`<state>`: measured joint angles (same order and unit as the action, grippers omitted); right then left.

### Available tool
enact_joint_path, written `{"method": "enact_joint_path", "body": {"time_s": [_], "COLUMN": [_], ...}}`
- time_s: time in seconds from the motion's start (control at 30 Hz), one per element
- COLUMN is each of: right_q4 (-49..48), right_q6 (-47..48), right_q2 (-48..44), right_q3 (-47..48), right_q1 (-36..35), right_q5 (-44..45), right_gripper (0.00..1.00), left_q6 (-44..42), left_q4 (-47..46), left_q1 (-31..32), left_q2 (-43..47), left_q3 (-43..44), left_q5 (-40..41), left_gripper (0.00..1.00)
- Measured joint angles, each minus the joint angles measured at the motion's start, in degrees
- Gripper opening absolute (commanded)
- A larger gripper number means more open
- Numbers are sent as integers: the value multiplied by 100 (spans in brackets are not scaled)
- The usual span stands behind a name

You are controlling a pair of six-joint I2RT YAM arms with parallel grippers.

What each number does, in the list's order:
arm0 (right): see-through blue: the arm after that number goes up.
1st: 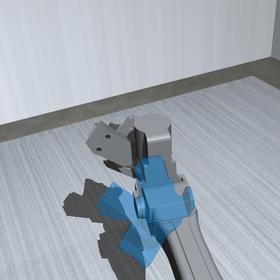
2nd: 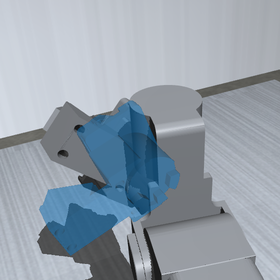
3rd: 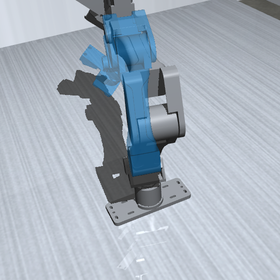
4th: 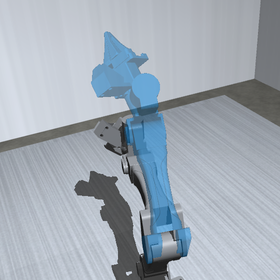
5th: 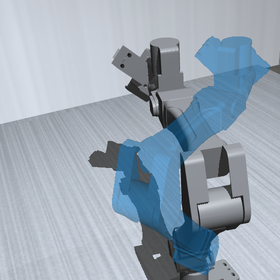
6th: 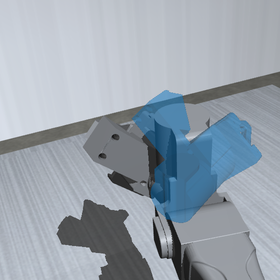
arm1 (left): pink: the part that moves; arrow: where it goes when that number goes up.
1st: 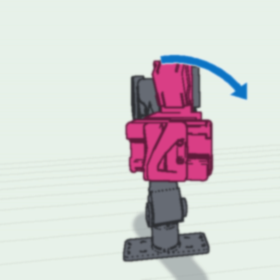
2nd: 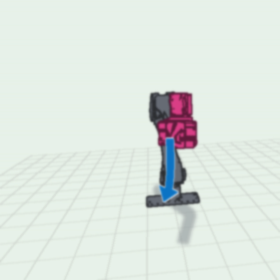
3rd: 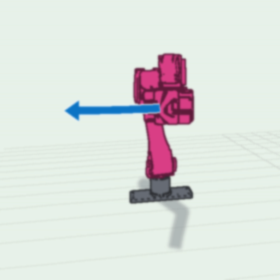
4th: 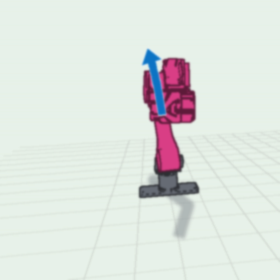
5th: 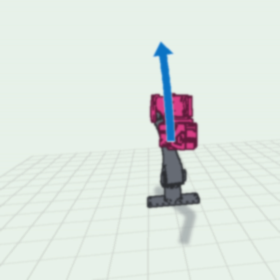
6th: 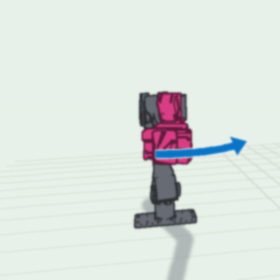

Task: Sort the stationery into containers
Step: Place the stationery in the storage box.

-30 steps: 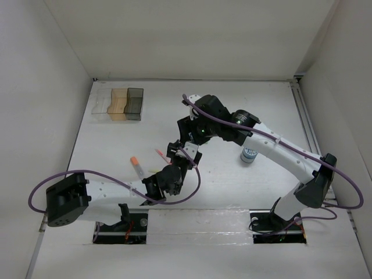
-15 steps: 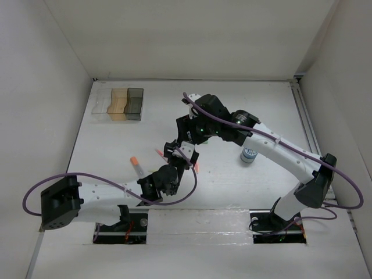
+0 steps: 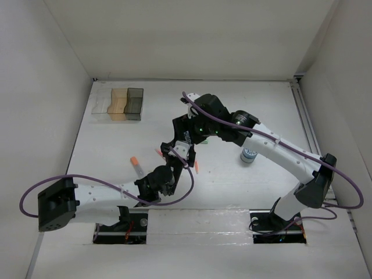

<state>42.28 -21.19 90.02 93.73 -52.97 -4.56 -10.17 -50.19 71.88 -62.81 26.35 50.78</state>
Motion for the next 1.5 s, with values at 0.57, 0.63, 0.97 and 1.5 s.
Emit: {"method": "enact_joint_path", "body": {"time_s": [0.57, 0.63, 0.97, 1.5], "right_q4": [-424, -455, -544, -1102], "right_q6": [-15, -22, -28, -240], "right_q2": [-798, -966, -1856, -3340], "right_q3": [-81, -122, -855, -2577], "right_q1": [726, 940, 1893, 1357], "right_q5": [-87, -85, -83, -501], "right_gripper": [100, 100, 100, 100], "left_q6": [291, 413, 1193, 2216], "left_q4": [-35, 146, 1475, 3958], "left_q1": [-225, -350, -1705, -5233], "left_q2": [-125, -236, -1054, -3217], "left_q3": [-48, -28, 1298, 5250], "left_q5": [-63, -87, -560, -1888], "left_gripper": [0, 0, 0, 0]}}
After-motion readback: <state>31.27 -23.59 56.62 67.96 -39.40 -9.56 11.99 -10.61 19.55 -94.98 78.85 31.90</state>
